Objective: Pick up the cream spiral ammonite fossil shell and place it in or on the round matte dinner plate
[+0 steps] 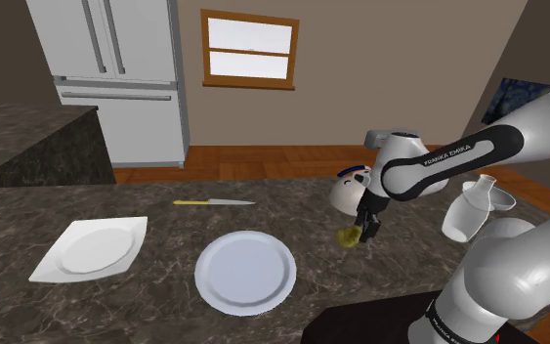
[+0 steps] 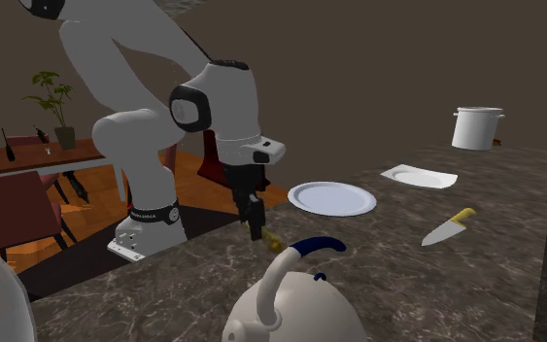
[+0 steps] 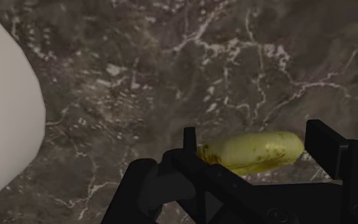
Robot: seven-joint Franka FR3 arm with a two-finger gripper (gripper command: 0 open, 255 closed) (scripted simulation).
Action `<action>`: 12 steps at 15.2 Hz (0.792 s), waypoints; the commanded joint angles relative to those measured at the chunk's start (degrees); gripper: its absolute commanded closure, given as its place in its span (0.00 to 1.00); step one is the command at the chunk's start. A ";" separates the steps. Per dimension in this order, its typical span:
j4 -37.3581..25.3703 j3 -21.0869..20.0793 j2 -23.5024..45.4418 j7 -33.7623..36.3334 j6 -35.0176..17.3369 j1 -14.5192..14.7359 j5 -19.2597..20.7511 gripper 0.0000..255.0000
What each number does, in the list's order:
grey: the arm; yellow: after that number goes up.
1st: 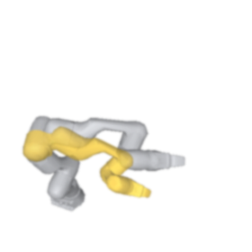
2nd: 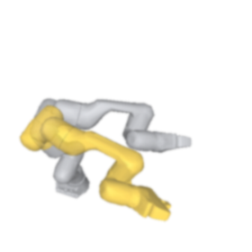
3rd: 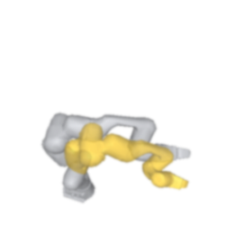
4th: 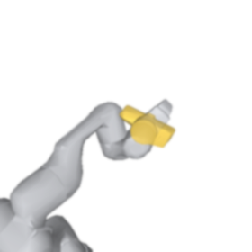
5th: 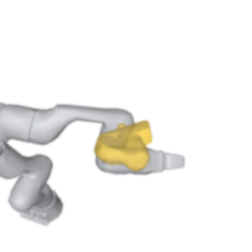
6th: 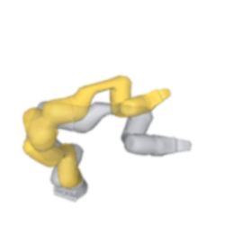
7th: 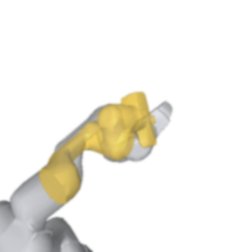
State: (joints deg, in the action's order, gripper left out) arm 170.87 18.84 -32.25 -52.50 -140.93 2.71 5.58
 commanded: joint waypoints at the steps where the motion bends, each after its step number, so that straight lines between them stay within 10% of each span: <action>1: -0.57 -0.55 -2.15 0.42 2.75 -0.37 0.17 1.00; 7: -2.81 -1.78 -6.87 1.26 9.68 -0.86 0.16 1.00; 12: -4.53 -7.74 -3.16 9.12 7.07 6.08 -5.02 1.00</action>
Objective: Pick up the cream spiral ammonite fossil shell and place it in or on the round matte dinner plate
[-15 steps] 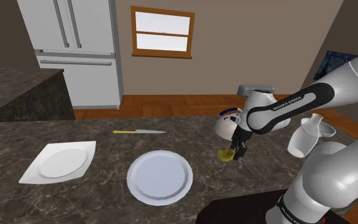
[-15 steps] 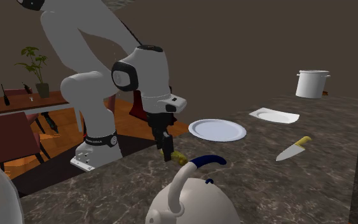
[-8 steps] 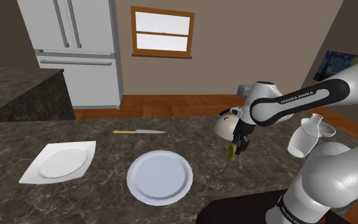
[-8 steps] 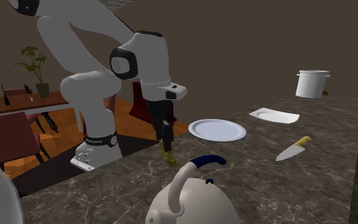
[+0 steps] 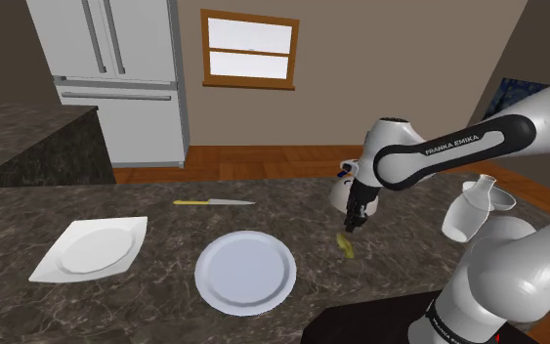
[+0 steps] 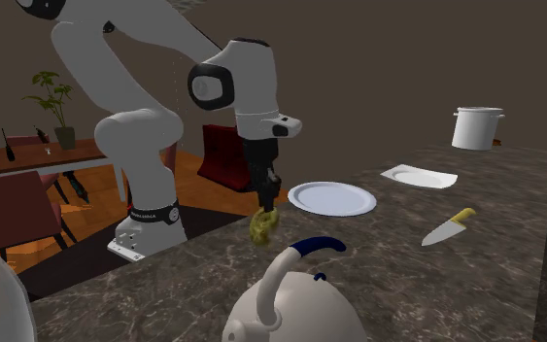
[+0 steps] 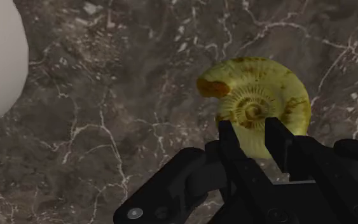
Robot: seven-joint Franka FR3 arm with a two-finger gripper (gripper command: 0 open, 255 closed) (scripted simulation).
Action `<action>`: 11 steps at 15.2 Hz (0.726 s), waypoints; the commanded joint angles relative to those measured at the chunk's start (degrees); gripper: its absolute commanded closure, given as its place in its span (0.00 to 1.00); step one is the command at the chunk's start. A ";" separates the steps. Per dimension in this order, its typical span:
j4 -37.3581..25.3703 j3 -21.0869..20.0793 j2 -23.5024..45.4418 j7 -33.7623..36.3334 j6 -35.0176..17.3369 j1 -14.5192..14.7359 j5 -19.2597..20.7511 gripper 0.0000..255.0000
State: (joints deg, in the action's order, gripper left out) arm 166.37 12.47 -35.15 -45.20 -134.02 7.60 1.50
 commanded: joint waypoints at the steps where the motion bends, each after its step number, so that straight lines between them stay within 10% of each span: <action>1: -0.63 -2.50 0.78 3.30 -0.39 2.49 -1.92 1.00; 5: -1.93 -4.59 3.22 5.92 -1.72 4.86 -3.67 1.00; 6: -1.93 -4.58 3.22 5.92 -1.72 4.87 -3.66 0.00; 11: -5.53 2.65 16.21 -31.10 -3.84 18.08 -0.67 0.00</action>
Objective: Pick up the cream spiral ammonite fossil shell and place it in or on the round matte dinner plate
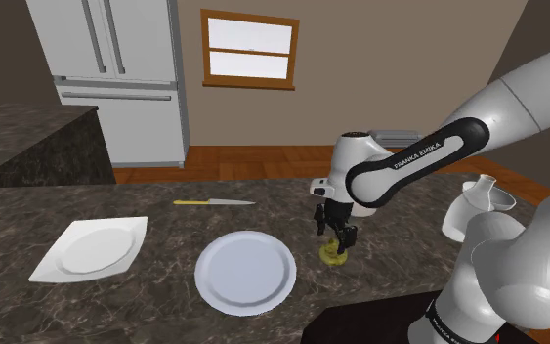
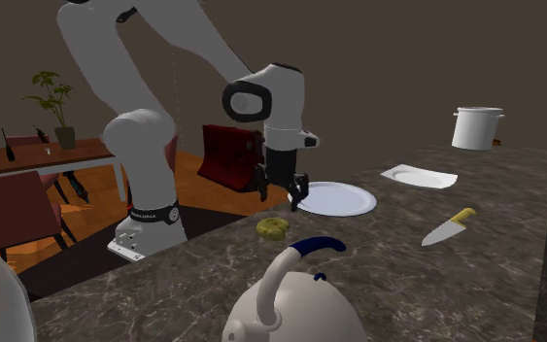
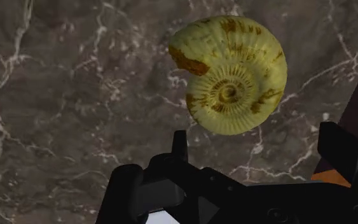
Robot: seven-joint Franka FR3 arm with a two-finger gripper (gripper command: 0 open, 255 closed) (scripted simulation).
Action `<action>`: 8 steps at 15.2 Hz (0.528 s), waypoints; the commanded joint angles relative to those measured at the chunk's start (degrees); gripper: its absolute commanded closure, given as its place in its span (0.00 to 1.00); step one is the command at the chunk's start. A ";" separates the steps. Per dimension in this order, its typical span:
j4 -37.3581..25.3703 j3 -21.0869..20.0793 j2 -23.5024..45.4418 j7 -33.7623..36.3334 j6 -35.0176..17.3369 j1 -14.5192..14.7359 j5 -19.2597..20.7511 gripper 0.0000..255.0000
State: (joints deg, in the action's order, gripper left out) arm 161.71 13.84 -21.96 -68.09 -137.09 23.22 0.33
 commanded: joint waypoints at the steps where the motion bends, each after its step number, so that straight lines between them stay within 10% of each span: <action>1: -0.58 1.32 3.81 -8.39 -1.83 2.58 0.24 0.00; 8: 0.99 1.93 9.52 -10.03 -8.98 3.89 -2.06 0.00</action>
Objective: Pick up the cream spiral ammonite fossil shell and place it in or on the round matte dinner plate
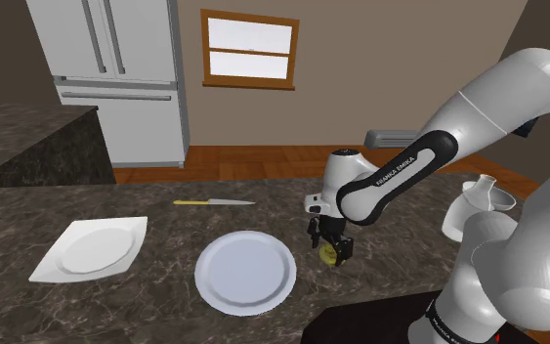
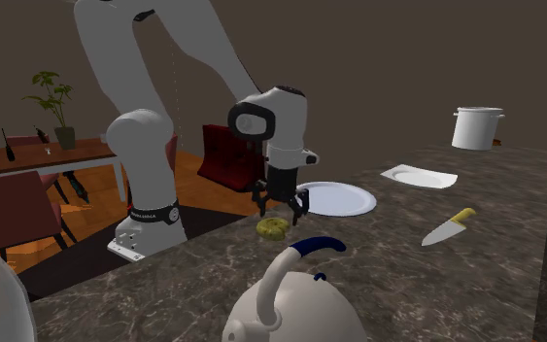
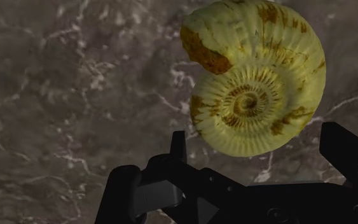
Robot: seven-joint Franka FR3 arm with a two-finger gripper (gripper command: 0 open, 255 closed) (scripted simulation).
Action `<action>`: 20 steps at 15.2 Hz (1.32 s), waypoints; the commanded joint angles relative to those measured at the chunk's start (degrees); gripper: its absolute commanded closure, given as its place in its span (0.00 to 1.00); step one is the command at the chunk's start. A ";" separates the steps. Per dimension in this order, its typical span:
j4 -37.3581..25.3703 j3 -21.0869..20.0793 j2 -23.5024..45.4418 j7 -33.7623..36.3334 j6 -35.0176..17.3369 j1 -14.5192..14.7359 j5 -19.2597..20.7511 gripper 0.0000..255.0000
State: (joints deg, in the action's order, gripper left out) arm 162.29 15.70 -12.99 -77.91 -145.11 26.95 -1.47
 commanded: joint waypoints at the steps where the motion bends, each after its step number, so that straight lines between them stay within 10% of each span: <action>1: 0.41 0.06 0.54 -0.21 -0.96 0.14 -0.25 0.00; 7: 0.39 0.06 0.55 -0.22 -0.95 0.15 -0.26 0.00; 8: 0.39 0.06 0.55 -0.22 -0.95 0.15 -0.26 1.00; 20: 0.00 -0.38 -2.42 0.85 2.33 -0.50 0.99 1.00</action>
State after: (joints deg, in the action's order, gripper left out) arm 162.44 15.49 -14.52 -77.42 -143.81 26.61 -0.81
